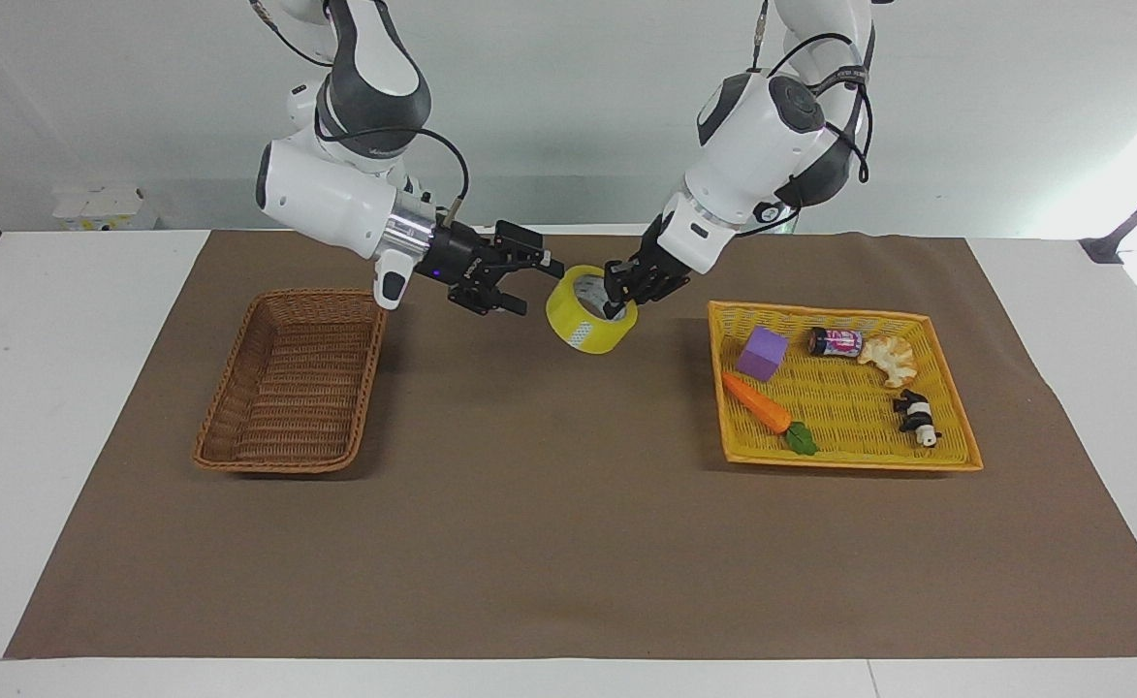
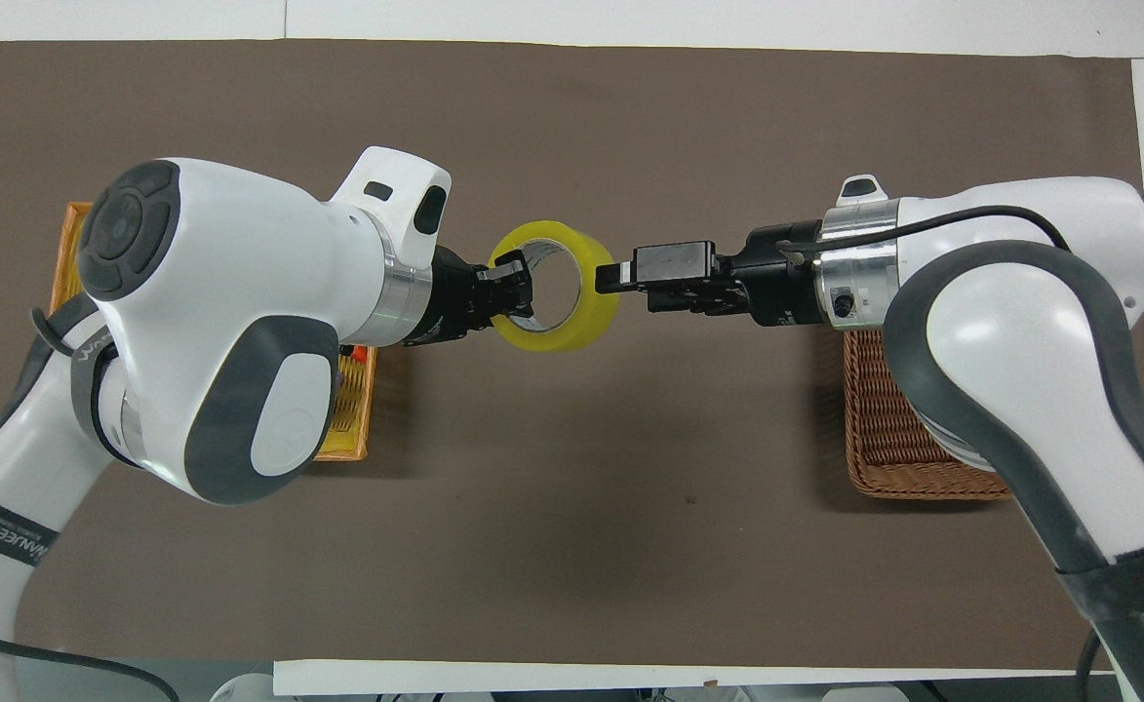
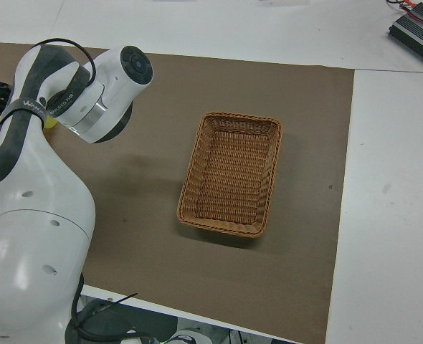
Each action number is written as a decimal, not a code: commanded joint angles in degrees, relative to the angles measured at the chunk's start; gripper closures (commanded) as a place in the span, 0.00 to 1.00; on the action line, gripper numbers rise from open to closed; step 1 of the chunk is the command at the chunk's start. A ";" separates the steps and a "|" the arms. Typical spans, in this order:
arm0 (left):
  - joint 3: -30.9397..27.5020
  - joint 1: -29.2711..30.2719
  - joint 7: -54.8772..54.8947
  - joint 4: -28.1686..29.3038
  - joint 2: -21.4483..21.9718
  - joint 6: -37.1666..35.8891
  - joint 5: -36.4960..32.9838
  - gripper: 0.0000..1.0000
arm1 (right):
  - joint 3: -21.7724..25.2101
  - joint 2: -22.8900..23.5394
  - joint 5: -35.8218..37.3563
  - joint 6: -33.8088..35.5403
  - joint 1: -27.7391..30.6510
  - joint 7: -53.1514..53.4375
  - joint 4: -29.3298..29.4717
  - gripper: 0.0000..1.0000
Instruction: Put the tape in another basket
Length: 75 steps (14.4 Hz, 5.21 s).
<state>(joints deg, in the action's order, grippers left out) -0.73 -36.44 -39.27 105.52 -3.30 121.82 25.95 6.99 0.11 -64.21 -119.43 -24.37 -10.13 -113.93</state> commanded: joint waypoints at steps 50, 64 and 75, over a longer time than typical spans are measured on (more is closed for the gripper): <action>-2.34 32.01 27.53 -8.32 3.56 -16.44 -22.52 0.00 | 0.13 -0.37 7.86 17.98 18.72 -12.54 -1.12 1.00; -2.25 36.70 37.25 -7.35 4.09 -17.84 -22.61 0.00 | 0.13 11.14 18.85 25.05 43.00 -38.91 -4.46 1.00; 1.70 36.09 36.99 -7.79 5.41 -25.83 -23.48 0.00 | 0.13 11.31 25.10 20.99 43.09 -39.27 -4.63 0.99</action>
<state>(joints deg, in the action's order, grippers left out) -0.43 0.25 -2.18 97.17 1.06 98.90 4.27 7.96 12.04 -40.59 -98.02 17.68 -48.65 -118.61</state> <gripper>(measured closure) 0.000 0.458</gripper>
